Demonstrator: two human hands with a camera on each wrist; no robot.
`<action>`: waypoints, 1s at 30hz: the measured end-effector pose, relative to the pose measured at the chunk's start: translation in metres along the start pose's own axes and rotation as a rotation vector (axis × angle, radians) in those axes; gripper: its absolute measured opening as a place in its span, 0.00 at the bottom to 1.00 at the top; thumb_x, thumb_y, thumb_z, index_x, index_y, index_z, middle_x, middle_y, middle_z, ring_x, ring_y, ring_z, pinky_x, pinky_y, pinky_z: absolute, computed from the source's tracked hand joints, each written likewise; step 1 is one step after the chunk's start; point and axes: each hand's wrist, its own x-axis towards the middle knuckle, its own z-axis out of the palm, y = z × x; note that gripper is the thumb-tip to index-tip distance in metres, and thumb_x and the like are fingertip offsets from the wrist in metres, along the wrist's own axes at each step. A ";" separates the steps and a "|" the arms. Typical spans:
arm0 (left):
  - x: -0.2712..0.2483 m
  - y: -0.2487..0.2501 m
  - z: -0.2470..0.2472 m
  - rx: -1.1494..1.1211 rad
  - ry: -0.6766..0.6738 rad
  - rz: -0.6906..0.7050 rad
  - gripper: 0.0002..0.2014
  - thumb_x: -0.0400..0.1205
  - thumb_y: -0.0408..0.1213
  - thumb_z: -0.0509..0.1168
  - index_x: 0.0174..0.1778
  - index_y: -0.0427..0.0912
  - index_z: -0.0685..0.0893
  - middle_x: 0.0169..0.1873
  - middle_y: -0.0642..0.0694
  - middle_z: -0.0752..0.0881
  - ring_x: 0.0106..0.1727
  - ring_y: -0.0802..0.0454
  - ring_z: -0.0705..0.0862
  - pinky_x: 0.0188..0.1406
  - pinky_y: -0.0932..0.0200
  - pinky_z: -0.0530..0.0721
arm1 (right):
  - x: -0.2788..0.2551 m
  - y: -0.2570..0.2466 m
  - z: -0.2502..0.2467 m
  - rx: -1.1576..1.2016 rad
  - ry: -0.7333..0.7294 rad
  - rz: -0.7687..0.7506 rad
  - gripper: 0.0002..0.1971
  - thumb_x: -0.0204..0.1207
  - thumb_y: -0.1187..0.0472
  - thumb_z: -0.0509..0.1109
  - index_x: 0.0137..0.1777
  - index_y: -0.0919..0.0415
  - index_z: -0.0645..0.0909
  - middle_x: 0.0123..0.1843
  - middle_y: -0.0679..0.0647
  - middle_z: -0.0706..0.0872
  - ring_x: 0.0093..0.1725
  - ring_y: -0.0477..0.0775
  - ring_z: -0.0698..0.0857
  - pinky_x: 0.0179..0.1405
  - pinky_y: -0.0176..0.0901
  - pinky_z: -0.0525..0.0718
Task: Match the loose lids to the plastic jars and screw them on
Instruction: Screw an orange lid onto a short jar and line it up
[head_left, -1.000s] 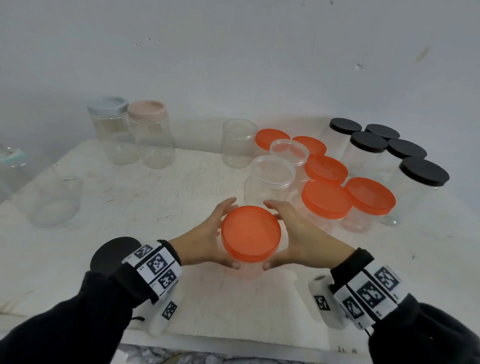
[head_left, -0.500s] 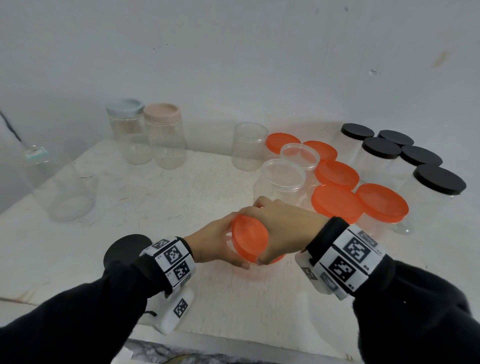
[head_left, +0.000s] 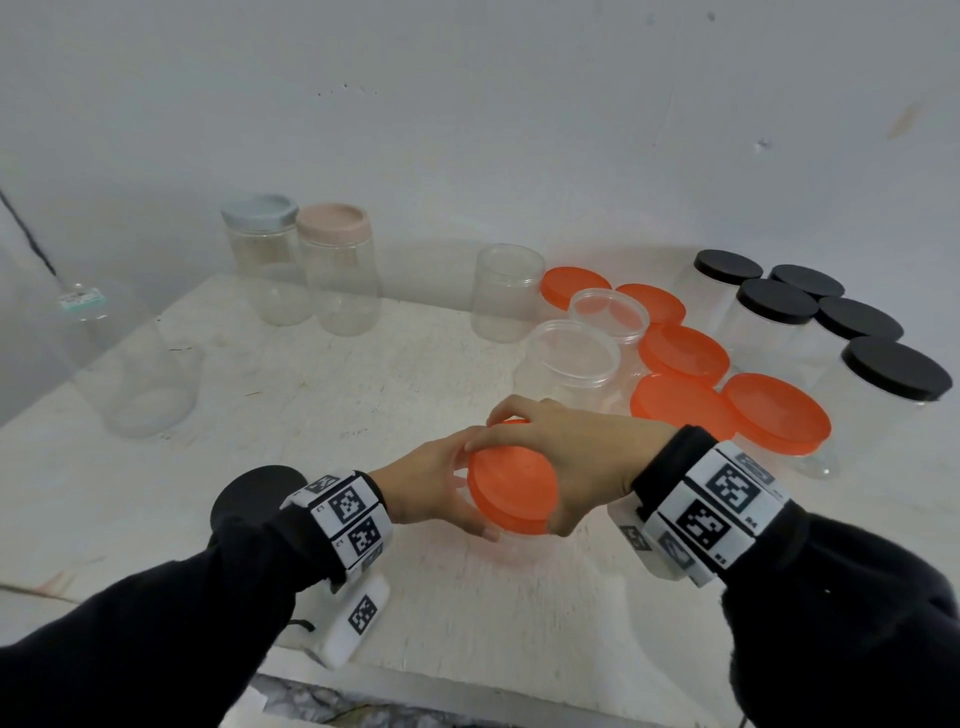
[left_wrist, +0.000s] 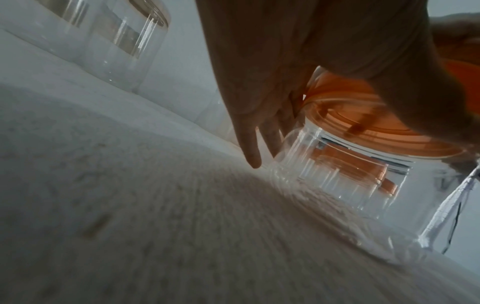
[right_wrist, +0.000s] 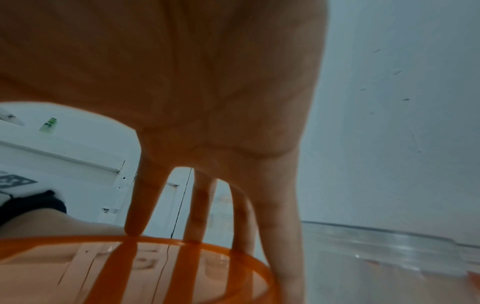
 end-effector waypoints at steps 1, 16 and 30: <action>0.000 0.000 0.000 -0.001 -0.002 -0.001 0.44 0.60 0.30 0.83 0.70 0.52 0.70 0.62 0.59 0.79 0.66 0.61 0.77 0.66 0.59 0.77 | 0.001 0.001 -0.001 -0.005 -0.007 -0.008 0.48 0.57 0.56 0.81 0.73 0.30 0.59 0.70 0.39 0.60 0.65 0.50 0.67 0.61 0.55 0.80; -0.003 0.002 0.002 -0.017 -0.024 -0.001 0.48 0.57 0.33 0.83 0.71 0.54 0.67 0.64 0.56 0.78 0.67 0.60 0.77 0.67 0.60 0.76 | -0.001 -0.003 0.008 -0.108 0.089 0.081 0.46 0.59 0.37 0.77 0.77 0.35 0.58 0.67 0.45 0.64 0.62 0.51 0.70 0.57 0.48 0.80; -0.004 0.001 0.004 0.008 -0.056 0.025 0.48 0.54 0.46 0.82 0.67 0.65 0.64 0.66 0.61 0.73 0.69 0.63 0.72 0.65 0.66 0.74 | -0.009 -0.005 0.011 -0.049 0.048 0.060 0.44 0.64 0.45 0.77 0.76 0.31 0.54 0.74 0.45 0.58 0.69 0.53 0.63 0.62 0.51 0.77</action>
